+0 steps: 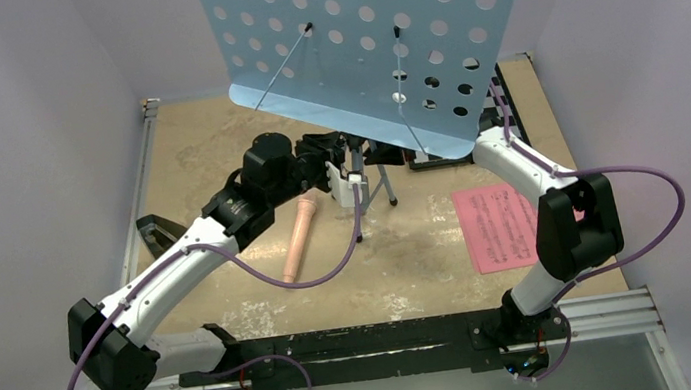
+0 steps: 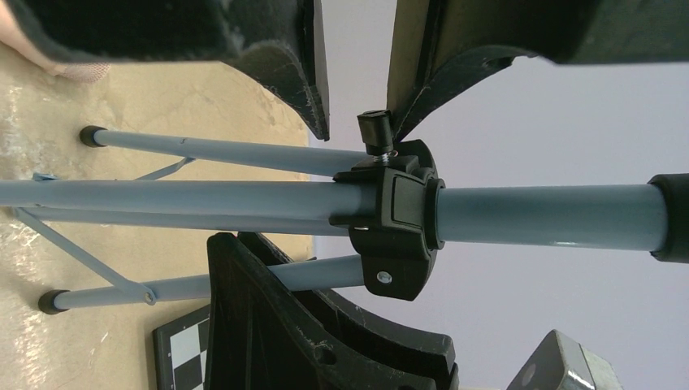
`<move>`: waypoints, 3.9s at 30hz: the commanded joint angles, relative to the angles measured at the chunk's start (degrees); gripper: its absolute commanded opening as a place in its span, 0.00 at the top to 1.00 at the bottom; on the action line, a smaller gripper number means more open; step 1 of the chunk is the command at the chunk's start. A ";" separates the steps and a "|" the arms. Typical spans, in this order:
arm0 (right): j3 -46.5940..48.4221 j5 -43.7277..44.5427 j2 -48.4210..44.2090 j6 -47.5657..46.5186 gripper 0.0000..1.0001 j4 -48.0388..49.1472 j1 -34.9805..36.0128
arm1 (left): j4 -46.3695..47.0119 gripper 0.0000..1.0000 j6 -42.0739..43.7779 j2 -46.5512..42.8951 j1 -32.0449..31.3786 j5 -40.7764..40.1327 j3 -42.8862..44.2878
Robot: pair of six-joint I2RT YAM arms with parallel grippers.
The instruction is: Pack up the instrument practice props
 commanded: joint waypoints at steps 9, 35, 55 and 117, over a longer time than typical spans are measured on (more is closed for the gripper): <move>-0.35 4.39 0.76 1.21 1.00 -5.63 0.07 | -6.88 0.66 -4.47 -1.06 0.38 0.30 -2.26; 0.88 7.37 0.26 -4.58 1.00 -8.54 0.21 | 11.10 0.38 0.54 -3.66 0.95 -3.06 -13.54; 4.87 8.38 1.83 -7.88 1.00 -17.57 0.81 | 46.54 0.26 -1.76 -1.98 1.29 -1.68 -23.11; 7.23 8.64 2.16 -9.89 1.00 -21.15 1.22 | 35.45 0.38 -4.75 -5.19 3.14 13.36 -21.39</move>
